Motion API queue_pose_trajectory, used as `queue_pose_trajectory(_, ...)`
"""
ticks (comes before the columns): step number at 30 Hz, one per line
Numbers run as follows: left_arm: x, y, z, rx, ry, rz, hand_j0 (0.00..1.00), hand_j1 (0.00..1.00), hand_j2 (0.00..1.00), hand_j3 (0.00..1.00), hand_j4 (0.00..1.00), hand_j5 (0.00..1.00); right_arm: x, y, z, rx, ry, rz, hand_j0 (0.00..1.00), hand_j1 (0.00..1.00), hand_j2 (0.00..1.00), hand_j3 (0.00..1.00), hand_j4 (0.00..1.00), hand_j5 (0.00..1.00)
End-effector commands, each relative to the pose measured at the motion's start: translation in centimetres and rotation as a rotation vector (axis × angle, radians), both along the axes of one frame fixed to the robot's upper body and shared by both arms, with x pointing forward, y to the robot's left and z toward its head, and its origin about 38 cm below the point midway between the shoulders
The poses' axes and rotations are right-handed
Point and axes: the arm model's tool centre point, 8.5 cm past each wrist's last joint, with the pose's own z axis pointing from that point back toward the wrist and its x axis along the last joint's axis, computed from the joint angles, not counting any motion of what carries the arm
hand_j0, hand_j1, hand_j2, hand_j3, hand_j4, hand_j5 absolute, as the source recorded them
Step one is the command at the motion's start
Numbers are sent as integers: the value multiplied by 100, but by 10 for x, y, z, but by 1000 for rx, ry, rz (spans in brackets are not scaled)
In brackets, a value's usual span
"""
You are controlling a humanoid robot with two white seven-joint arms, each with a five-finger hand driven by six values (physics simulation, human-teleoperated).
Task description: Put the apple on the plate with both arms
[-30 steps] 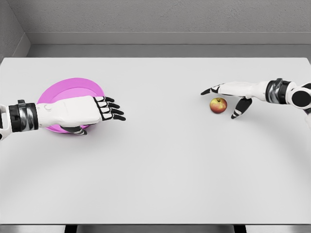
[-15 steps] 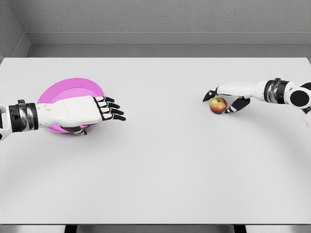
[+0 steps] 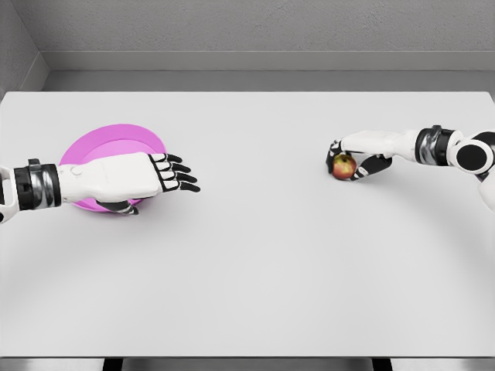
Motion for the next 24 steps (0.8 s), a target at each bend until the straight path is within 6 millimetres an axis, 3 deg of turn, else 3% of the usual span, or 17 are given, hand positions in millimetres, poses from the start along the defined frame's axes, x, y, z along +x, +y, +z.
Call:
queue_pose_trajectory(1, 0, 0, 1, -5, 2, 2, 100, 100, 100, 100, 100, 100, 0, 1, 1, 10, -2, 6, 32, 32, 32, 32, 32, 32)
queue_pose_trajectory(8, 0, -1, 0, -8, 2, 0, 100, 100, 100, 100, 100, 100, -7, 18, 15, 123, -35, 122, 32, 32, 32, 32, 32, 32)
queue_pose_trajectory(11, 0, -1, 0, -8, 2, 0, 100, 100, 100, 100, 100, 100, -26, 70, 29, 146, -72, 289, 33, 33, 33, 33, 33, 33)
queue_pose_trajectory(12, 0, -1, 0, -8, 2, 0, 100, 100, 100, 100, 100, 100, -30, 91, 23, 161, -59, 329, 33, 33, 33, 33, 33, 33)
queue_pose_trajectory(15, 0, -1, 0, -8, 3, 2, 100, 100, 100, 100, 100, 100, -32, 127, 20, 172, -48, 400, 33, 33, 33, 33, 33, 33)
queue_pose_trajectory(20, 0, -2, 0, -9, 2, 0, 100, 100, 100, 100, 100, 100, -31, 157, 24, 195, -57, 441, 34, 34, 34, 34, 34, 34)
queue_pose_trajectory(21, 0, -1, 0, -8, 2, 0, 100, 100, 100, 100, 100, 100, -31, 156, 24, 193, -57, 440, 39, 39, 39, 39, 39, 39)
queue_pose_trajectory(23, 0, -1, 0, -9, 3, 1, 100, 100, 100, 100, 100, 100, -23, 142, 22, 167, -68, 399, 100, 100, 100, 100, 100, 100)
queue_pose_trajectory(24, 0, -1, 0, -9, 3, 1, 100, 100, 100, 100, 100, 100, -19, 138, 25, 171, -76, 382, 100, 100, 100, 100, 100, 100)
